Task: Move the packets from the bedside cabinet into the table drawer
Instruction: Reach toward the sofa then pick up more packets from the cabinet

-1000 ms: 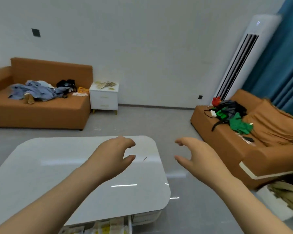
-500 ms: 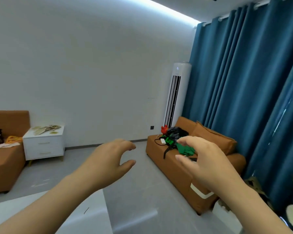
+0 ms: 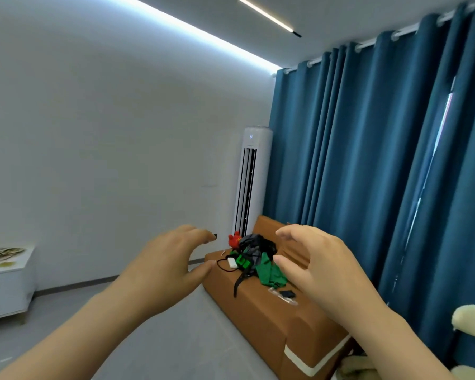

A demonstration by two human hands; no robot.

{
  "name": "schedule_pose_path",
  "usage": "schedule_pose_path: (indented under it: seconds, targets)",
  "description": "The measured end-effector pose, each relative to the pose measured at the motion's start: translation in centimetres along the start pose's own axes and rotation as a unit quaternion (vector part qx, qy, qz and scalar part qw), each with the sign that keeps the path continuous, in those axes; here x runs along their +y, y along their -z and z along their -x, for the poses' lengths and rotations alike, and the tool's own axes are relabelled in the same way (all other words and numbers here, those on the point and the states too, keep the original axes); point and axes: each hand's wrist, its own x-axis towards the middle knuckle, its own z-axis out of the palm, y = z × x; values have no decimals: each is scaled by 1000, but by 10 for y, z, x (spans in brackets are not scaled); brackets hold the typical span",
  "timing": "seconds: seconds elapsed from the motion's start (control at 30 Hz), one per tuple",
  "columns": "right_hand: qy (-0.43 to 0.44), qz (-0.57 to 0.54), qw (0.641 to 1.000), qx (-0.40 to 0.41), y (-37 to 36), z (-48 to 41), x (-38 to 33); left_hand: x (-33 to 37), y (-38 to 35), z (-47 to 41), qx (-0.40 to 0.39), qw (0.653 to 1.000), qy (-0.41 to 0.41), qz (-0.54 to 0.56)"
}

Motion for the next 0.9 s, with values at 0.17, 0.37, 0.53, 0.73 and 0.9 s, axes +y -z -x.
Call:
schedule_pose_path:
  seconds: [0.17, 0.37, 0.53, 0.73, 0.9]
  targets:
    - [-2, 9, 1000, -3, -32, -70, 43, -29, -34, -73, 5, 1000, -12, -6]
    - [-6, 22, 1000, -13, -66, -125, 111, -53, -93, -139, -9, 1000, -7, -5]
    - [7, 18, 1000, -9, -98, -175, 174, -63, -142, -195, -2, 1000, 12, -19]
    - [52, -11, 998, -19, -137, -253, 241, -81, -191, -258, 14, 996, 62, -56]
    - [94, -50, 993, -43, -181, -316, 272, -113, -218, -293, 28, 989, 115, -93]
